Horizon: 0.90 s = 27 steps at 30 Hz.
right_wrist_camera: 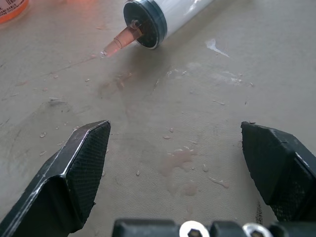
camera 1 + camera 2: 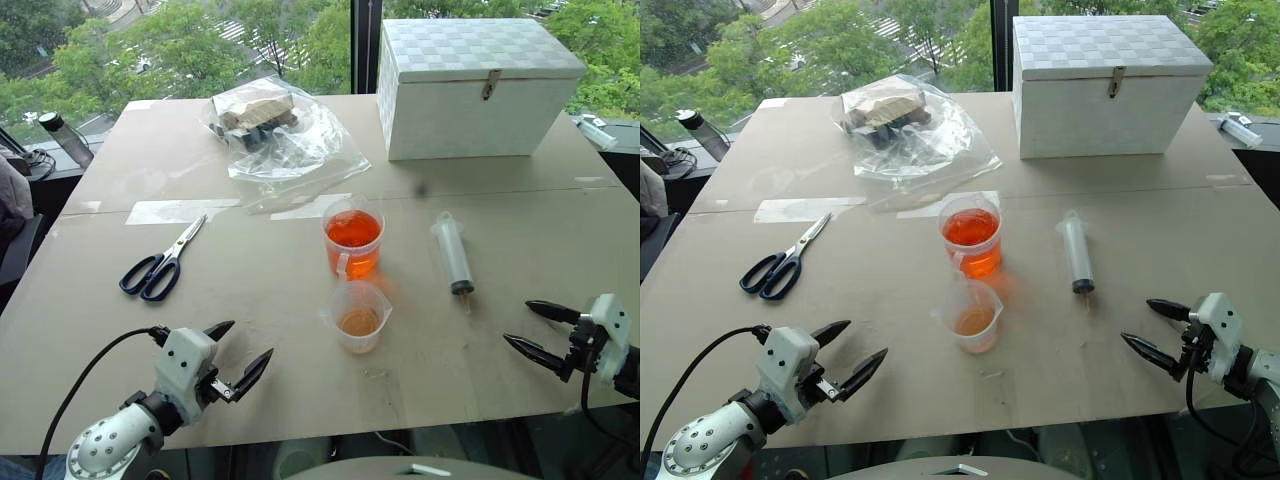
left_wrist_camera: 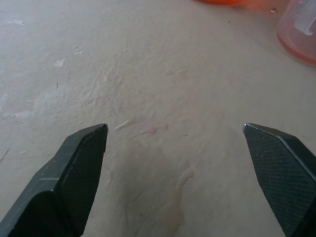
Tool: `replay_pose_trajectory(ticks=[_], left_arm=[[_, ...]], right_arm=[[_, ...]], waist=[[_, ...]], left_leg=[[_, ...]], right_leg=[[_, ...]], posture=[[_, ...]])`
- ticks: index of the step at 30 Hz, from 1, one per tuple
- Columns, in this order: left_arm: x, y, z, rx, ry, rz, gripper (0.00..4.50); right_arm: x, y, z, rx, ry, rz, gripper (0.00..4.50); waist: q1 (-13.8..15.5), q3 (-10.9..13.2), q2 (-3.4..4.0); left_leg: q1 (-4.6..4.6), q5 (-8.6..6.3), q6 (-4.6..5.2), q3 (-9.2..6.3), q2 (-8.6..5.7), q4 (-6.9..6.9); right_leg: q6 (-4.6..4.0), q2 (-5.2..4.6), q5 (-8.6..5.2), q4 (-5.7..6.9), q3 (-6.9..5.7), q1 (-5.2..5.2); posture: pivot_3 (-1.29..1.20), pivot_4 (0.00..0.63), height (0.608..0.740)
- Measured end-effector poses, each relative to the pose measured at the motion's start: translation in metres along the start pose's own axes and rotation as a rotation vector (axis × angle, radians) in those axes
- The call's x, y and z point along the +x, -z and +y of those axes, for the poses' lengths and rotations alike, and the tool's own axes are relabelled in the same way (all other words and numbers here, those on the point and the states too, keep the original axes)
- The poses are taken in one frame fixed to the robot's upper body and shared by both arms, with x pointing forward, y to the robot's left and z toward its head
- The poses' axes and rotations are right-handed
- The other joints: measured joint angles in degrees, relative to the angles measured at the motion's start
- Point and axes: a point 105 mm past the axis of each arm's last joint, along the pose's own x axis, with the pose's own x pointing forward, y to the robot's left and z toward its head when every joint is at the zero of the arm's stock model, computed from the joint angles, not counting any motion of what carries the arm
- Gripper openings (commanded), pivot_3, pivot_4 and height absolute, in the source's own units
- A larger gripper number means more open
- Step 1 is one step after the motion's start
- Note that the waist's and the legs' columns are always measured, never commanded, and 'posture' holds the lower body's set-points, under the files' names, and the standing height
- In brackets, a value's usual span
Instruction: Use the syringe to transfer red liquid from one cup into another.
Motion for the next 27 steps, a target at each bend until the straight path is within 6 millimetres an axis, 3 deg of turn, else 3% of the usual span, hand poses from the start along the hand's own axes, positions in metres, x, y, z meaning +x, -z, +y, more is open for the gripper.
replay_pose_trajectory(ticks=[3, 7, 19, 22, 27], left_arm=[[0.000, -0.003, -0.002, -0.021, 0.008, -0.005, 4.47], [0.003, -0.024, -0.011, -0.037, 0.058, -0.062, 4.47], [0.005, -0.026, -0.015, -0.034, 0.101, -0.051, 4.47], [0.006, -0.032, -0.017, -0.035, 0.137, -0.065, 4.47], [0.010, -0.095, -0.012, -0.083, 0.308, -0.126, 4.47]], right_arm=[[0.000, -0.001, -0.002, -0.011, 0.006, -0.004, 4.50], [0.003, -0.007, -0.006, -0.053, 0.012, -0.014, 4.50], [0.009, -0.019, -0.011, -0.095, 0.000, -0.019, 4.50], [0.011, -0.032, -0.012, -0.097, -0.012, -0.010, 4.50], [0.026, -0.107, -0.018, -0.130, -0.050, -0.053, 4.50]], waist=[[0.0, 0.0, -0.01], [0.0, 0.0, 0.03], [0.0, 0.0, 0.09], [-0.1, 0.0, 0.11], [-0.2, 0.3, 0.34]], left_leg=[[-0.01, 0.00, 0.00, 0.00, 0.00, 0.00], [0.00, 0.01, -0.02, 0.00, 0.00, 0.01], [0.01, 0.03, -0.04, 0.00, -0.01, 0.03], [0.02, 0.03, -0.04, 0.00, -0.01, 0.04], [-0.11, 0.06, -0.10, -0.32, 0.02, 0.46]], right_leg=[[0.00, 0.00, 0.00, 0.00, 0.00, 0.00], [0.01, -0.01, 0.00, 0.01, 0.00, 0.00], [0.02, 0.02, 0.01, 0.04, -0.01, 0.02], [0.02, 0.02, 0.01, 0.08, -0.01, 0.02], [0.00, 0.03, 0.02, 0.39, -0.25, -0.01]], posture=[[0.00, 0.150, 0.740], [0.00, 0.150, 0.740], [0.00, 0.150, 0.740], [0.00, 0.150, 0.740], [0.00, 0.150, 0.740]])
